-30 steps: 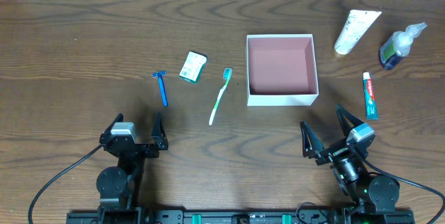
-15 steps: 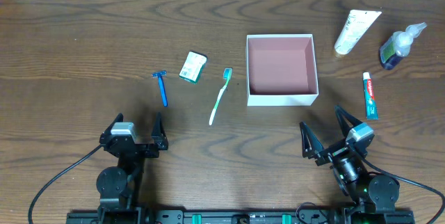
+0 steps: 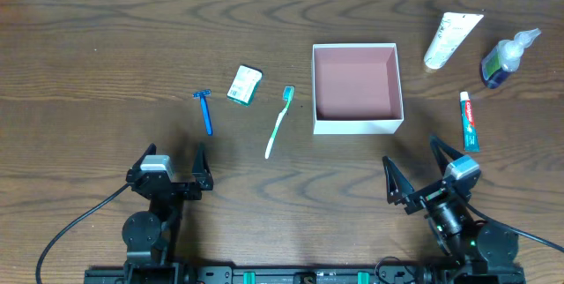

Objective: Pack container
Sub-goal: 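Open the right gripper and move it toward the white Pantene tube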

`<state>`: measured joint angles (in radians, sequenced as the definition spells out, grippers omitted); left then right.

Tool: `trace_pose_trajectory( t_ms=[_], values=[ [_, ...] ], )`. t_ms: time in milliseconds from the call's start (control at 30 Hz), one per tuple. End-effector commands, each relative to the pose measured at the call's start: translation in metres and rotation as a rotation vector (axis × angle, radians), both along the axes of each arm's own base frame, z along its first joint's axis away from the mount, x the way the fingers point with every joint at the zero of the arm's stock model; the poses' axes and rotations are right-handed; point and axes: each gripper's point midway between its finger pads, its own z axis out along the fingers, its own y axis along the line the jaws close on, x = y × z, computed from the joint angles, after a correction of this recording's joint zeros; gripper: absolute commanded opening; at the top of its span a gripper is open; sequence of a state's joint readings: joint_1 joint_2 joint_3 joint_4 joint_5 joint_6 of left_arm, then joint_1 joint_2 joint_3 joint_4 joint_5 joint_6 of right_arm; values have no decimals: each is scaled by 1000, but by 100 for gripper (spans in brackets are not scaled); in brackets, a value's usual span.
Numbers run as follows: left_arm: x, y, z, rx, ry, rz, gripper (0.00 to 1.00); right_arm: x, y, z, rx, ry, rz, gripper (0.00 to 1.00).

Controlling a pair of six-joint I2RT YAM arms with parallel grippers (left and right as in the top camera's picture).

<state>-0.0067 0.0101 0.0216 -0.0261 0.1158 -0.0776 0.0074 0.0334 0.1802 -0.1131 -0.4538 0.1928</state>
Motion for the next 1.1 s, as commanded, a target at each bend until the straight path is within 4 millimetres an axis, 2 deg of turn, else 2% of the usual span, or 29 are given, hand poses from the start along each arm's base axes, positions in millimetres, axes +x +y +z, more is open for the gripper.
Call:
trace_pose_trajectory(
  t_ms=[0,133,267,367,433,600,733,800,967,1067],
  values=[
    [-1,1,-16,5,46,1,98,2,-8,18,-51,-7,-46,99],
    [-1,1,-16,5,46,1,98,13,-12,17,-56,94,-73,99],
    [-1,1,-16,5,46,1,98,29,-15,10,-66,286,-82,99],
    [-1,1,-16,5,46,1,98,43,-15,14,-123,419,-66,99],
    [-1,1,-16,5,46,1,98,52,-15,25,-189,492,-48,99],
    [-1,1,-16,5,46,1,98,73,-16,68,-284,626,-3,99],
    [-1,1,-16,5,46,1,98,83,4,92,-211,717,124,99],
    [-1,1,-16,5,46,1,98,84,8,86,-194,767,151,99],
    [-1,1,-16,5,46,1,98,99,8,68,-176,832,149,99],
    [-1,1,-16,5,46,1,98,110,2,63,-105,876,77,99]
  ],
)
